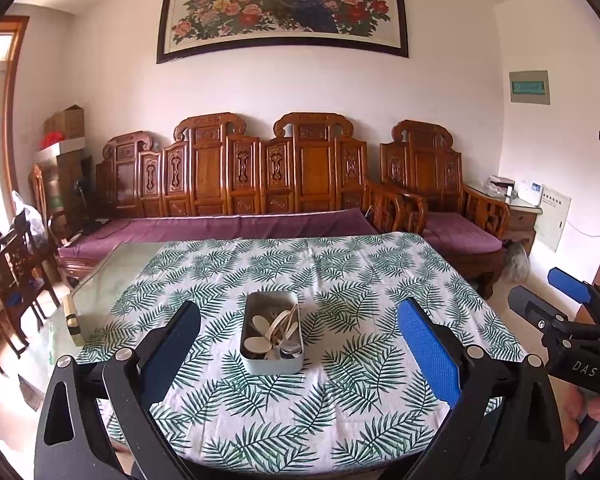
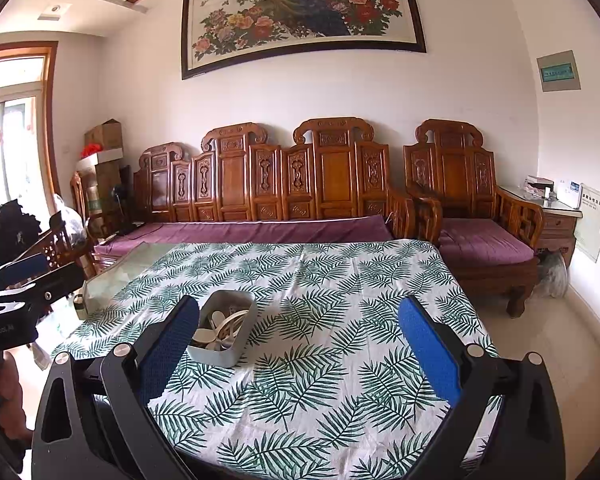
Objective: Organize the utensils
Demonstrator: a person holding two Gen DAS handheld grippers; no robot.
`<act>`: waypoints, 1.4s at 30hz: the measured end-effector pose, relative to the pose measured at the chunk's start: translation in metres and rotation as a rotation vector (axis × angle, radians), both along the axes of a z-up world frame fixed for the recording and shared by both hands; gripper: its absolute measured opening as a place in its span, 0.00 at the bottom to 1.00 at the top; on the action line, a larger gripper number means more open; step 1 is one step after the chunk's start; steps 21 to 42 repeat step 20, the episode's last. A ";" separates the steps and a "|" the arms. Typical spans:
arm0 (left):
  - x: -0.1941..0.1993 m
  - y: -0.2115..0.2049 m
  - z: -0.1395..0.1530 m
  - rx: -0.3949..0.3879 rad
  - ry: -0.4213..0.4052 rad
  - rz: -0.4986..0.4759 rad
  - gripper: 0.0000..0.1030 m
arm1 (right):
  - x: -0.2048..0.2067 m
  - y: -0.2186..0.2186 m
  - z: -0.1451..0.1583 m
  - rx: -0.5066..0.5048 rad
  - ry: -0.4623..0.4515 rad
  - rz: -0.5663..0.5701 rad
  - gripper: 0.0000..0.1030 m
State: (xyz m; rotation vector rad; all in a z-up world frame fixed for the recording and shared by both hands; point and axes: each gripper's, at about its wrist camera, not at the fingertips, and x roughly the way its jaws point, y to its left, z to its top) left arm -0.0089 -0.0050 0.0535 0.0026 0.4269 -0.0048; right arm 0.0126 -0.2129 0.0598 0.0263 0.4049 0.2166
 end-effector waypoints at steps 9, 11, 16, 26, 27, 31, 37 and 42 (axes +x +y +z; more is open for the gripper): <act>0.000 0.000 0.001 -0.001 0.001 -0.001 0.92 | 0.000 -0.001 0.000 0.001 0.000 0.001 0.97; 0.000 0.000 0.000 -0.002 0.001 -0.001 0.92 | 0.000 -0.001 0.000 0.001 0.000 0.000 0.97; -0.001 0.001 0.001 -0.005 -0.001 -0.002 0.93 | -0.001 0.000 0.000 0.003 -0.001 -0.002 0.97; -0.001 0.002 0.000 -0.007 0.001 -0.002 0.93 | -0.001 0.000 0.000 0.003 -0.001 -0.001 0.97; -0.001 0.002 0.000 -0.007 0.001 -0.002 0.93 | -0.001 0.000 0.000 0.003 -0.001 -0.001 0.97; -0.001 0.002 0.000 -0.007 0.001 -0.002 0.93 | -0.001 0.000 0.000 0.003 -0.001 -0.001 0.97; -0.001 0.002 0.000 -0.007 0.001 -0.002 0.93 | -0.001 0.000 0.000 0.003 -0.001 -0.001 0.97; -0.001 0.002 0.000 -0.007 0.001 -0.002 0.93 | -0.001 0.000 0.000 0.003 -0.001 -0.001 0.97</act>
